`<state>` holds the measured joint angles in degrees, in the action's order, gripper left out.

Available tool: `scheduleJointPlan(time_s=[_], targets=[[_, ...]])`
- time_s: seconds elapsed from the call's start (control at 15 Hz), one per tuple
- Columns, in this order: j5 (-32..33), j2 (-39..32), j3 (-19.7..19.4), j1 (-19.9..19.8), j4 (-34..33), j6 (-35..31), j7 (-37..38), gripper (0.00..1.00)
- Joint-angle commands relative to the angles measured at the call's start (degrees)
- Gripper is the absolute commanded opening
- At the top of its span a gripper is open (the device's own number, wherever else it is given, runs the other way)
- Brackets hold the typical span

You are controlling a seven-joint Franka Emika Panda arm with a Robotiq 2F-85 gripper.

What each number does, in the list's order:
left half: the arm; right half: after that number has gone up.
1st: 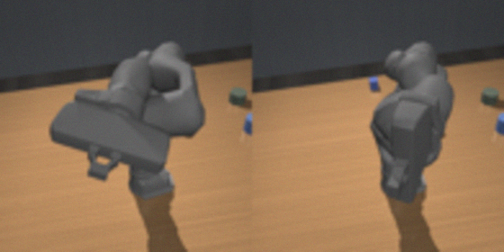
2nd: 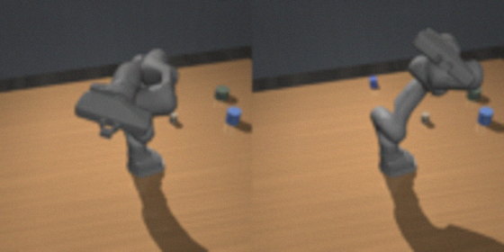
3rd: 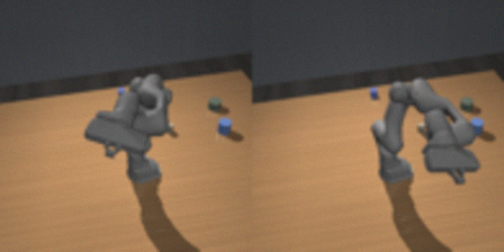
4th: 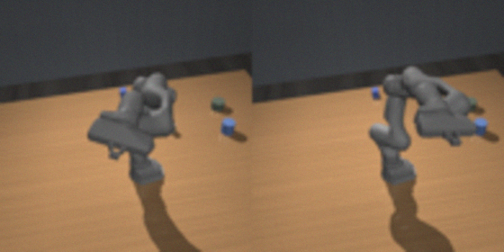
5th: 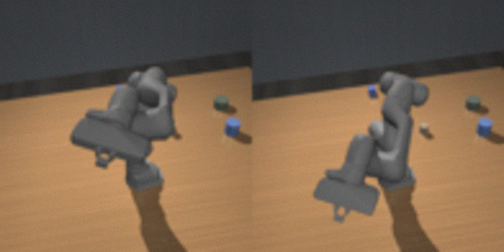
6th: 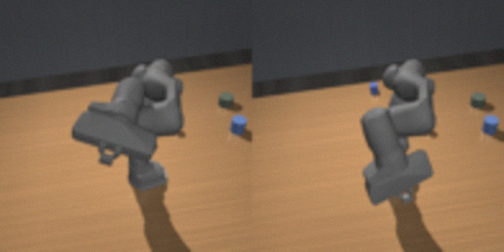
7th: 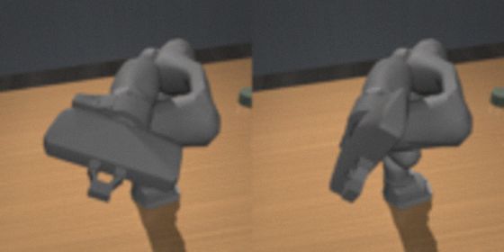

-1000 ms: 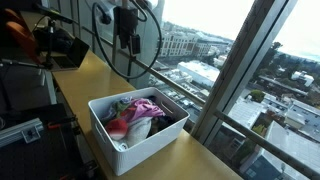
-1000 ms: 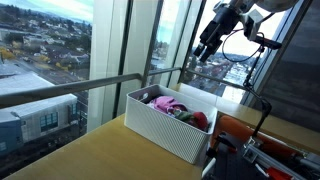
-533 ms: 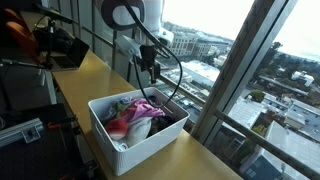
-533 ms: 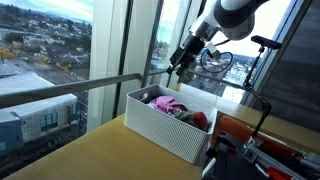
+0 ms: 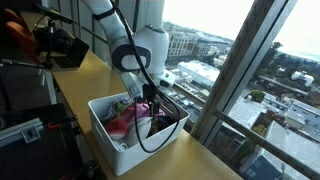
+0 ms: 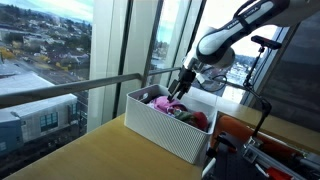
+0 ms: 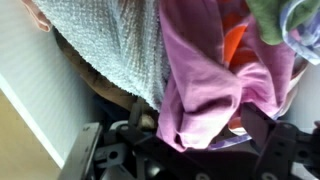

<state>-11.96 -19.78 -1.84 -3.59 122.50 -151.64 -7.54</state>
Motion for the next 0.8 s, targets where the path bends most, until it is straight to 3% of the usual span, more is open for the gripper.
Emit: scheduleJointPlan(time_s=[0.0,0.2,0.27,0.4,0.6,0.73], targets=[[0.83,-5.68,1.29,-1.54,-1.81,-3.82,-0.59,1.00],[1.93,-10.32,1.16,-1.21,-3.95,-3.61,1.24,1.00],[2.20,-11.59,0.86,-1.08,-4.74,-2.64,2.20,0.75],[2.33,-13.17,0.41,-1.00,-6.06,-1.56,4.22,0.68],[1.26,-12.85,1.19,-1.75,-8.58,1.94,6.10,0.43],[-3.92,-9.93,3.89,-3.92,-11.42,12.29,4.70,0.28]])
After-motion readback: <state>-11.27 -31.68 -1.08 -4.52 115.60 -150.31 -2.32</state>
